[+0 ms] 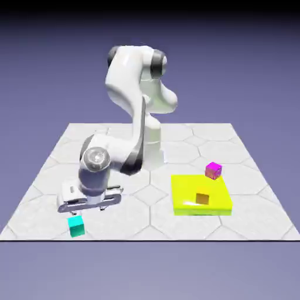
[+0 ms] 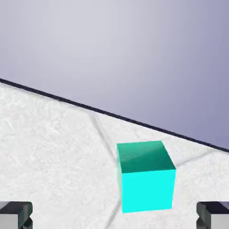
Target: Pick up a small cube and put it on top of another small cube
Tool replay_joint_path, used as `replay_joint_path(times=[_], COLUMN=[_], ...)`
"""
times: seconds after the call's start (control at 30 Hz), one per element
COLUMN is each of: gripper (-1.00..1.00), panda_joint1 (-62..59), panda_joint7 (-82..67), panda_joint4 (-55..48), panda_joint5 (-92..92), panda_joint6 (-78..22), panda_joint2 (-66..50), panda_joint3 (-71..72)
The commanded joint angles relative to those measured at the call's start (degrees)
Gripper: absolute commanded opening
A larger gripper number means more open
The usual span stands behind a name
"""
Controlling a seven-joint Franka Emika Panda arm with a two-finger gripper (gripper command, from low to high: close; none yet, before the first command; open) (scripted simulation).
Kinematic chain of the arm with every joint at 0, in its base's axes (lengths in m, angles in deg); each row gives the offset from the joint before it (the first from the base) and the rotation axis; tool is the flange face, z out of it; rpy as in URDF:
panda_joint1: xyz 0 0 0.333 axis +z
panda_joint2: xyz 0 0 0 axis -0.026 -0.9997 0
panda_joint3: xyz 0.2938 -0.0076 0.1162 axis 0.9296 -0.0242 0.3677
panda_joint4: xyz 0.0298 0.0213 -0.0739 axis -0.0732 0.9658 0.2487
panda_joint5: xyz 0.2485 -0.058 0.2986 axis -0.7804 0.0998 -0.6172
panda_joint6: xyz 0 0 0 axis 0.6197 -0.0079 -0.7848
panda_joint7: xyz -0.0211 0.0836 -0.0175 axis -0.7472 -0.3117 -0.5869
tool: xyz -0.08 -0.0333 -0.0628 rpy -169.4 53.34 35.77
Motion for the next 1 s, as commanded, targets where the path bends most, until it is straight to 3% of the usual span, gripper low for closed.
replay_joint_path(times=[0.0,0.17,0.3,0.33,0.5,0.97], gripper=[0.0,0.0,0.0,-1.0,-1.0,-1.0], panda_joint1=[-0.32,-1.36,-2.85,-2.85,-0.11,22.86], panda_joint7=[-0.75,-3.18,-1.66,-1.66,-1.83,23.11], panda_joint4=[-1.95,-8.28,-2.71,-2.71,-7.25,11.8], panda_joint5=[0.54,2.27,3.37,3.37,2.04,-2.25], panda_joint6=[-1.96,-8.31,-0.21,-0.21,-8.92,-20.21], panda_joint2=[-2.08,-8.81,-11.22,-11.22,-7.66,13.53], panda_joint3=[-0.2,-0.85,-1.36,-1.36,0.7,29.19])
